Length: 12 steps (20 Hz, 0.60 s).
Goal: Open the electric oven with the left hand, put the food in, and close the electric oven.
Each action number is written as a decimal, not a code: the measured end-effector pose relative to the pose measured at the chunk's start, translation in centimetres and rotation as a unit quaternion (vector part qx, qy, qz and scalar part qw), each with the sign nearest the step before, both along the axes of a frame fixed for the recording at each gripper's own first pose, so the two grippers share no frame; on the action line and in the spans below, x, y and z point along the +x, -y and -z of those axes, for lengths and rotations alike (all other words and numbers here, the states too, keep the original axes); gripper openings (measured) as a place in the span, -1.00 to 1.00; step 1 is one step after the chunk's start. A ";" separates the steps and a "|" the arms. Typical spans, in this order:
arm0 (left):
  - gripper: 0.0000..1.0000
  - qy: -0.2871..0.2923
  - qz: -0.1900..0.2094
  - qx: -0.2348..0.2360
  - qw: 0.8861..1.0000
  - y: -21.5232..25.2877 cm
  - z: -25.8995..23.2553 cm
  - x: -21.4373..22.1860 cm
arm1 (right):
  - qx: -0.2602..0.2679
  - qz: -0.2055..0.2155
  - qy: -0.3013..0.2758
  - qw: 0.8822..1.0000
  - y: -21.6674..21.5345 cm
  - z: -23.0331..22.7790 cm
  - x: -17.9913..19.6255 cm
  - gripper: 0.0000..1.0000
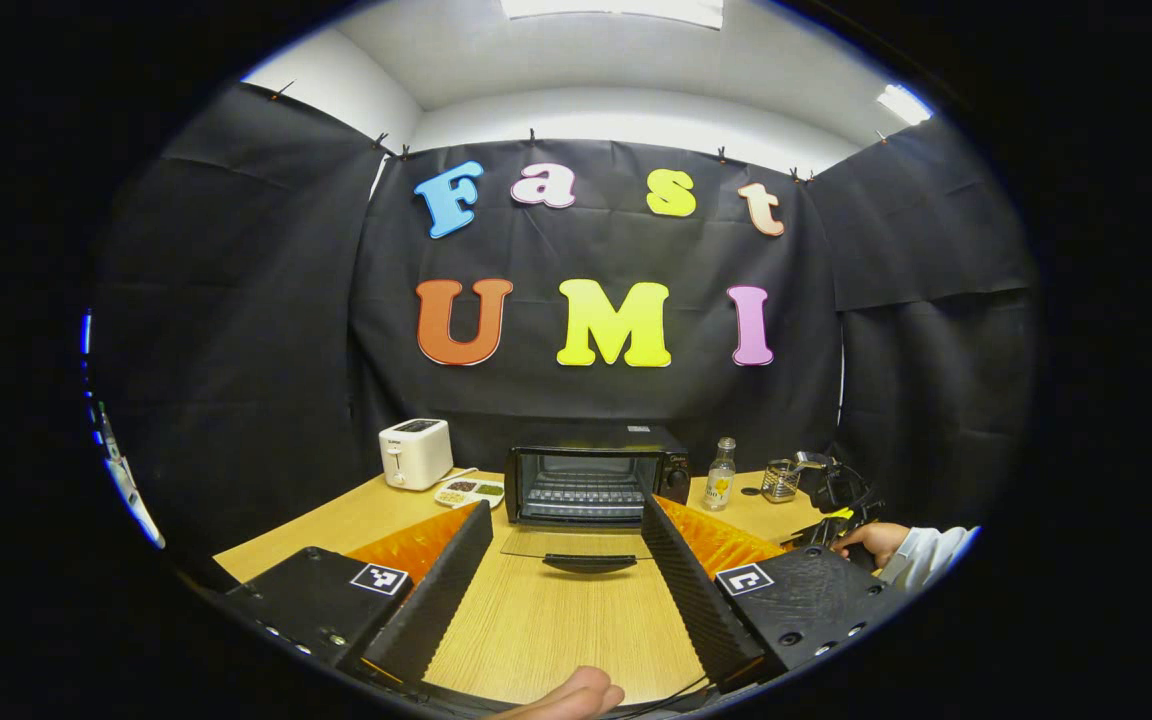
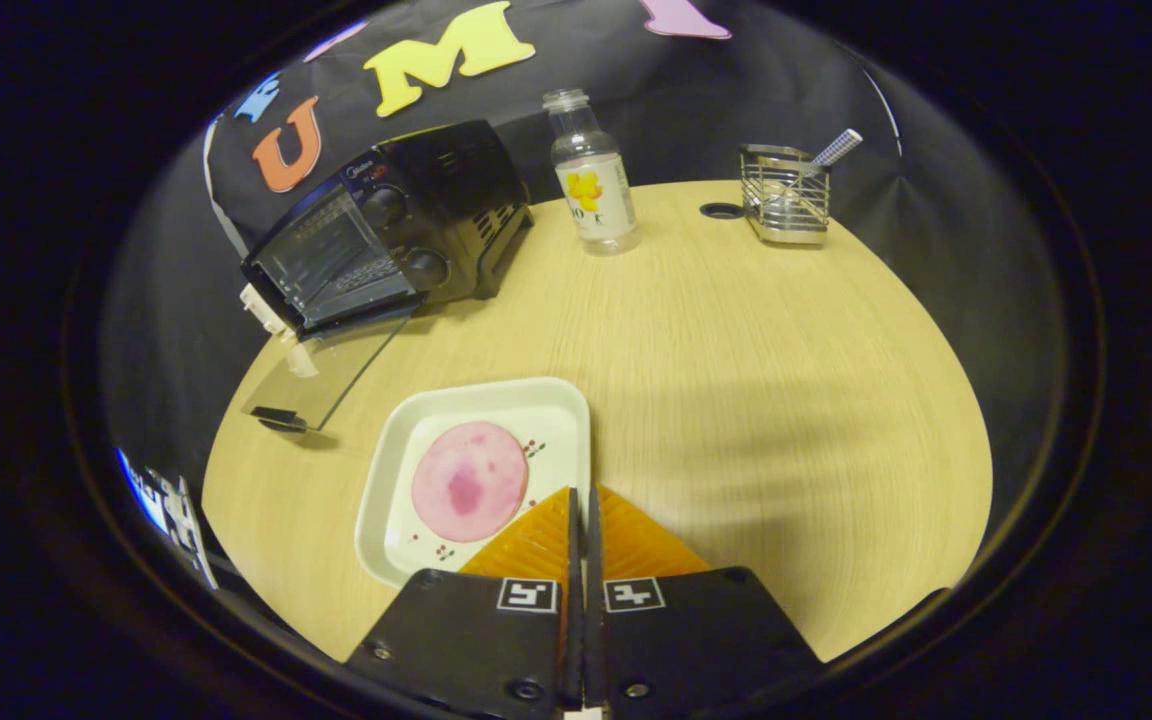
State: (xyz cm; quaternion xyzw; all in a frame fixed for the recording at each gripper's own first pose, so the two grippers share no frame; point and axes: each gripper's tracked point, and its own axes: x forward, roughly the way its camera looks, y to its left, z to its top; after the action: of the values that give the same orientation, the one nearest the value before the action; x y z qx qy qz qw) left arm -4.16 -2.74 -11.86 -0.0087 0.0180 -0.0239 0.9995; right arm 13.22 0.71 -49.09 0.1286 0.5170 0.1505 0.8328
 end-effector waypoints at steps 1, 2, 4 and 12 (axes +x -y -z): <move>0.92 -0.001 -0.001 0.003 1.000 -0.1 -0.2 -0.2 | 0.025 0.011 -0.012 1.000 0.1 -0.1 -0.1 -0.93; 0.92 0.000 0.000 0.005 1.000 -0.1 -0.4 -0.3 | 0.052 0.027 -0.028 0.998 0.0 -0.1 -0.4 -0.92; 0.92 0.004 -0.001 0.005 1.000 -0.2 -1.0 -0.5 | 0.102 0.047 -0.045 0.993 0.3 -0.6 -1.0 -0.93; 0.92 0.025 0.009 0.005 1.000 0.2 -2.0 -2.6 | 0.191 0.059 -0.038 0.979 0.4 -5.5 -3.0 -0.93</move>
State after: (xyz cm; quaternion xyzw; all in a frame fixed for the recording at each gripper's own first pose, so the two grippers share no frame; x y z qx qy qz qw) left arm -6.75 -2.89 -9.81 -0.0031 -0.0072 -0.0332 0.9994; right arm 10.19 0.29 -43.59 0.3210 0.5012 0.1918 0.7804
